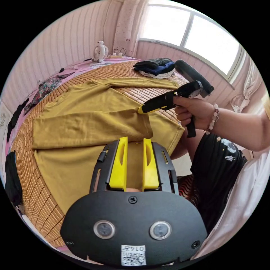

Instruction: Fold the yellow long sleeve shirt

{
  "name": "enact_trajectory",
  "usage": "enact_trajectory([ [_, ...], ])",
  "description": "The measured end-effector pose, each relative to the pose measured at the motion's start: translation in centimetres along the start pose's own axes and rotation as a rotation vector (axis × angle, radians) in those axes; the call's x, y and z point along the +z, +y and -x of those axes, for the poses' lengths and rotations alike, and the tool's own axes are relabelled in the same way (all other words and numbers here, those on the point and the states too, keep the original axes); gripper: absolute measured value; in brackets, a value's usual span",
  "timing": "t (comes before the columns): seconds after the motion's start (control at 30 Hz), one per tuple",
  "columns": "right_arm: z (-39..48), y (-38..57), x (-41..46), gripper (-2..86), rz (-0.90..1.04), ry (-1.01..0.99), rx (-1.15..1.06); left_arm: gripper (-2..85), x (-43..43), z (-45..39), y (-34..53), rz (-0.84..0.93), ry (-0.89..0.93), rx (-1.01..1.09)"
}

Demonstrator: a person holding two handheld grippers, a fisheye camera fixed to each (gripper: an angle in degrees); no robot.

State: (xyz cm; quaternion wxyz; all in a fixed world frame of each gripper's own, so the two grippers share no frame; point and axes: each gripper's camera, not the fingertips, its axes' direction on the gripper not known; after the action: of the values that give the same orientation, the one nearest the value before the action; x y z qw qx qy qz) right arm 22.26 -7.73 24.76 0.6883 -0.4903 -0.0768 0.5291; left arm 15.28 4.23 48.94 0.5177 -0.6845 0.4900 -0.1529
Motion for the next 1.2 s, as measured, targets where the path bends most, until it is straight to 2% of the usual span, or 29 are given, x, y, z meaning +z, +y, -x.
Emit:
enact_trajectory([
  [0.13, -1.6, 0.3, -1.3, 2.5, -0.033, -0.108, 0.138, 6.1, 2.4, -2.1, -2.8, 0.013, -0.007, 0.042],
  [0.2, -1.7, 0.0, -1.2, 2.5, -0.011, -0.100, 0.139, 6.2, 5.2, -2.1, -4.1, 0.170, 0.023, 0.082],
  [0.27, -1.1, -0.3, -1.1, 2.5, -0.015, 0.012, 0.057, 5.8, 5.1, -2.1, -4.9, 0.182, 0.084, 0.124],
  [0.33, 0.8, -0.1, -0.7, 2.9, -0.047, 0.191, -0.131, 5.4, 4.6, -2.1, -5.7, 0.172, 0.109, 0.142],
  [0.43, 2.0, 0.7, 0.2, 4.0, -0.065, 0.332, -0.244, 4.8, 4.5, -1.2, -6.5, 0.195, 0.188, 0.026],
  [0.53, 2.2, 1.4, -0.3, 5.1, -0.111, 0.364, -0.277, 4.8, 6.9, -1.4, -6.1, 0.302, 0.195, -0.002],
  [0.67, 1.7, 2.2, -1.2, 4.8, -0.167, 0.338, -0.269, 5.3, 6.2, -2.5, -6.1, 0.253, 0.203, -0.037],
  [0.73, 1.1, 2.0, 0.0, 3.6, -0.103, 0.356, -0.274, 5.5, 5.6, -3.2, -6.2, 0.205, 0.222, -0.020],
  [0.83, 1.4, 2.4, 0.8, 2.2, -0.099, 0.399, -0.341, 5.8, 7.2, -4.3, -5.8, 0.278, 0.132, 0.026],
  [0.93, 1.8, 2.9, 0.2, 2.2, -0.106, 0.405, -0.370, 5.9, 7.5, -5.1, -5.6, 0.245, 0.105, 0.039],
  [1.1, -1.4, 3.4, -4.7, 5.6, -0.340, 0.407, -0.269, 6.0, 6.0, -5.0, -5.5, 0.210, 0.205, -0.050],
  [1.2, -5.8, 2.1, -7.9, 7.8, -0.415, 0.433, -0.143, 5.8, 5.0, -4.0, -4.8, 0.173, 0.158, -0.100],
])
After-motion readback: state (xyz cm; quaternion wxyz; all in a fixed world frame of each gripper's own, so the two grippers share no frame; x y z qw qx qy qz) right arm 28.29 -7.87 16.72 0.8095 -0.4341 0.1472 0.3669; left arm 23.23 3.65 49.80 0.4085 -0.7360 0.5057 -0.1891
